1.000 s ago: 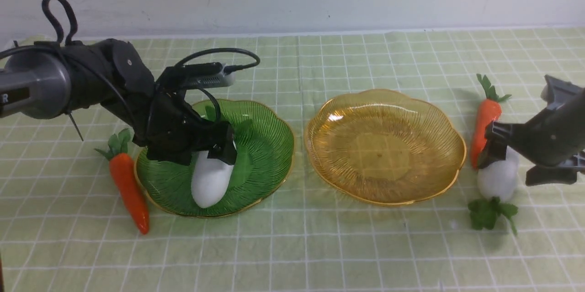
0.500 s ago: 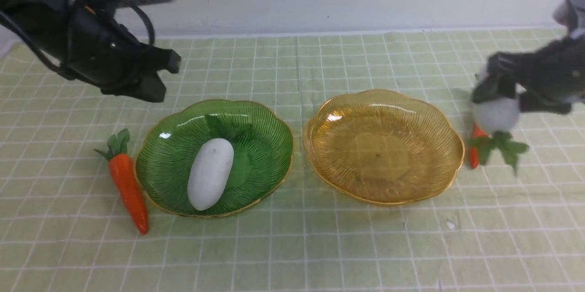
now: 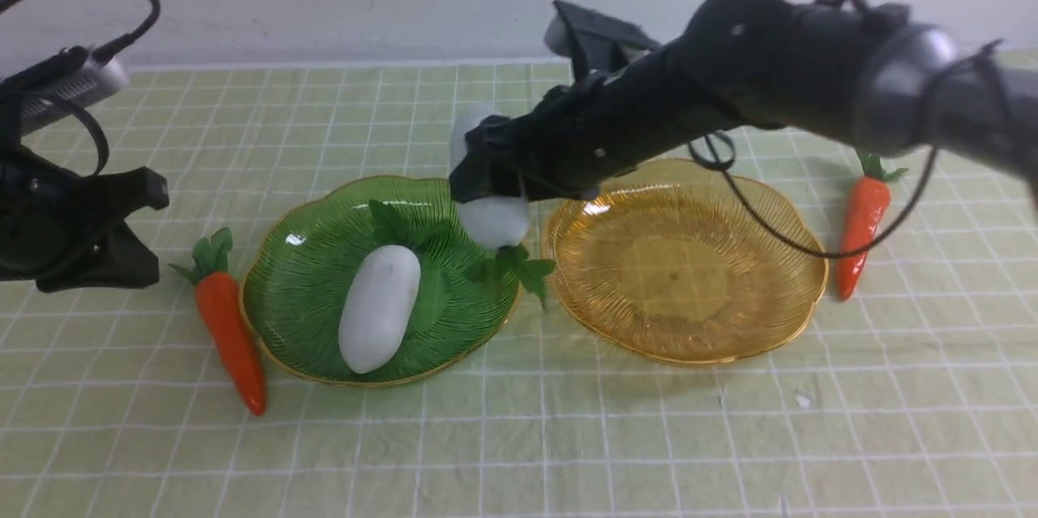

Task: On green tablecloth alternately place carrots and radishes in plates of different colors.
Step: 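Place the white radish onto the plate beside the other radish with the right gripper, then place the carrot on the yellow plate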

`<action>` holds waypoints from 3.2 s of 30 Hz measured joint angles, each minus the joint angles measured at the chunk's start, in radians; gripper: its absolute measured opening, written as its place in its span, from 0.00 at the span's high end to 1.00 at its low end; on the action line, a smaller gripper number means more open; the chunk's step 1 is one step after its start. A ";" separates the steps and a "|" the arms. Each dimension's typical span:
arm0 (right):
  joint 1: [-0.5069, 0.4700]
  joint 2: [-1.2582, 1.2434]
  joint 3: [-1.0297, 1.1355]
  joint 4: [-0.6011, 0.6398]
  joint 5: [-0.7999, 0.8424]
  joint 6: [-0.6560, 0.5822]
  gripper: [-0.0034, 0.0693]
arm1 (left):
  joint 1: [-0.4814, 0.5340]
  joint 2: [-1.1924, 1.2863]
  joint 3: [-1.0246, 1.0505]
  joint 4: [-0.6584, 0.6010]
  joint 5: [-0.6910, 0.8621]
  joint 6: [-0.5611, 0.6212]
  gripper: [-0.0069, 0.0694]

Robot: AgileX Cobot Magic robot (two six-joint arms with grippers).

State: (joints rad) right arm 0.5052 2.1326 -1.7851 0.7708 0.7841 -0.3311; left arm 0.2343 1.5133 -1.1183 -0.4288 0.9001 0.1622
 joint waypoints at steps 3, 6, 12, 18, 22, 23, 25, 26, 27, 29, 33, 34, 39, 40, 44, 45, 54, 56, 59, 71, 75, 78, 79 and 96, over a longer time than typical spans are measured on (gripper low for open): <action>0.000 0.081 -0.081 -0.004 0.044 0.027 0.33 | 0.000 0.000 0.000 -0.007 -0.009 0.002 0.91; 0.000 0.119 -0.121 -0.008 0.065 0.040 0.32 | 0.000 0.003 0.000 -0.007 -0.029 0.008 0.87; -0.008 0.148 -0.194 -0.086 0.140 0.068 0.16 | 0.000 0.043 0.000 -0.007 -0.069 0.008 0.64; -0.087 0.146 -0.360 -0.158 0.396 0.108 0.10 | 0.000 0.126 0.000 -0.010 -0.178 0.008 0.26; -0.145 0.124 -0.471 -0.177 0.444 0.158 0.17 | 0.000 0.207 -0.005 -0.030 -0.273 0.008 0.14; -0.148 0.121 -0.472 -0.177 0.444 0.159 0.17 | 0.000 0.211 -0.007 -0.030 -0.274 0.008 0.14; -0.162 0.096 -0.478 -0.196 0.453 0.165 0.19 | 0.000 0.247 -0.023 -0.040 -0.283 0.008 0.13; -0.171 0.068 -0.479 -0.216 0.457 0.166 0.21 | 0.000 0.280 -0.037 -0.044 -0.287 0.008 0.13; -0.175 0.047 -0.480 -0.243 0.462 0.168 0.22 | 0.000 0.304 -0.046 -0.046 -0.288 0.008 0.13; -0.178 -0.004 -0.480 -0.300 0.466 0.172 0.22 | 0.000 0.350 -0.072 -0.049 -0.296 0.008 0.13; -0.179 -0.084 -0.480 -0.419 0.474 0.184 0.23 | 0.000 0.417 -0.103 -0.056 -0.296 0.008 0.13; -0.179 -0.104 -0.481 -0.455 0.477 0.191 0.23 | 0.000 0.431 -0.112 -0.067 -0.296 0.008 0.13; -0.184 -0.169 -0.482 -0.634 0.484 0.225 0.23 | 0.000 0.463 -0.132 -0.076 -0.295 0.008 0.26; -0.188 -0.175 -0.482 -0.646 0.485 0.229 0.23 | 0.000 0.463 -0.132 -0.076 -0.295 0.008 0.28; -0.241 -0.194 -0.482 -0.731 0.486 0.277 0.28 | 0.001 0.464 -0.153 -0.049 -0.244 0.005 0.52; -0.261 -0.196 -0.482 -0.736 0.486 0.286 0.30 | 0.003 0.461 -0.165 -0.040 -0.228 0.005 0.52; -0.468 -0.204 -0.435 -0.731 0.486 0.316 0.62 | -0.067 0.345 -0.432 -0.080 -0.028 0.019 0.52; -0.521 -0.207 -0.371 -0.704 0.485 0.331 0.74 | -0.159 0.335 -0.511 -0.131 0.000 0.033 0.52; -0.576 -0.195 -0.274 -0.654 0.484 0.331 0.81 | -0.301 0.360 -0.600 -0.180 0.009 0.038 0.52; -0.605 0.089 -0.157 -0.502 0.459 0.274 0.38 | -0.692 0.676 -0.751 -0.201 -0.211 0.052 0.52; -0.605 0.145 -0.157 -0.503 0.456 0.274 0.27 | -0.706 0.715 -0.751 -0.200 -0.229 0.052 0.50; -0.605 0.193 -0.157 -0.499 0.451 0.265 0.22 | -0.706 0.742 -0.751 -0.198 -0.225 0.052 0.32; -0.605 0.195 -0.157 -0.497 0.451 0.264 0.22 | -0.705 0.742 -0.751 -0.198 -0.224 0.052 0.31; -0.617 -0.046 -0.164 -0.382 0.444 0.245 0.66 | -0.550 0.529 -0.999 -0.006 0.251 -0.024 0.88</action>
State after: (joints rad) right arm -0.1115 2.0862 -1.9492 0.3891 1.2284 -0.0861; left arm -0.3156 2.0419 -2.1174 -0.4351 1.1511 0.1386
